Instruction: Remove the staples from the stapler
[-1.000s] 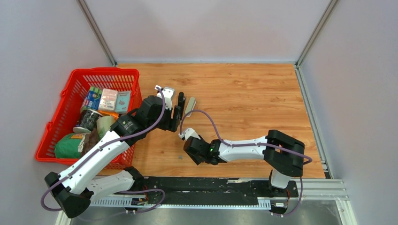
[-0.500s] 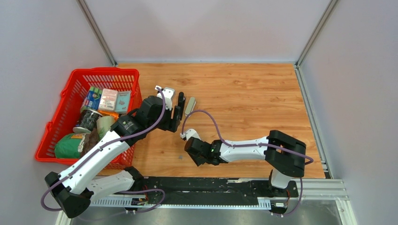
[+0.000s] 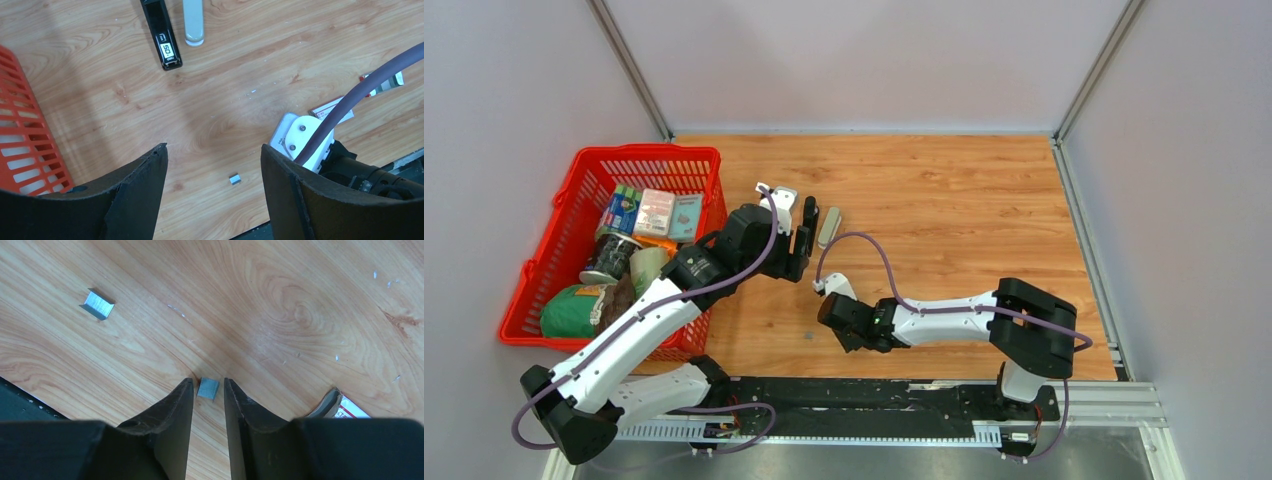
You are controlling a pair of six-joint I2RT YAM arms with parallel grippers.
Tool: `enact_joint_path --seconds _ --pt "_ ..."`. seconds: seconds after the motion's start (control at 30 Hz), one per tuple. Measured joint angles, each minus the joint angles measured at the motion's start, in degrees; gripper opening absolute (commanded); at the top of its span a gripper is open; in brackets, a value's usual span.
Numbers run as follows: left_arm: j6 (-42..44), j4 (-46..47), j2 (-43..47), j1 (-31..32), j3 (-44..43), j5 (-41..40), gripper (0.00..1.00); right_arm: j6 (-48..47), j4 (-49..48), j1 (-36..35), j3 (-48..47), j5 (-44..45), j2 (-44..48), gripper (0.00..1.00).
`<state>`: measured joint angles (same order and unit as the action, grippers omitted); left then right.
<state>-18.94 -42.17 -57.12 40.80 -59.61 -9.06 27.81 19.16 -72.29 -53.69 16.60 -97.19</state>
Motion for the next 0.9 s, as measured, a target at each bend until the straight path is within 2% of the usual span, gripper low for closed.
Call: enact_joint_path --seconds 0.2,0.53,0.7,0.9 --pt "0.0 0.0 -0.02 0.0 0.0 -0.02 0.75 2.29 0.57 0.0 -0.07 0.63 0.0 0.31" --pt "0.0 0.0 0.0 0.0 0.0 -0.02 0.75 4.9 1.44 -0.09 -0.26 1.55 0.0 0.17" --pt "0.0 0.0 0.0 0.0 0.0 -0.02 0.75 5.57 2.8 -0.26 -0.26 1.99 0.48 0.17" --pt "0.0 0.0 0.0 0.0 0.0 0.02 0.75 5.9 9.2 -0.26 0.46 2.8 4.72 0.18"
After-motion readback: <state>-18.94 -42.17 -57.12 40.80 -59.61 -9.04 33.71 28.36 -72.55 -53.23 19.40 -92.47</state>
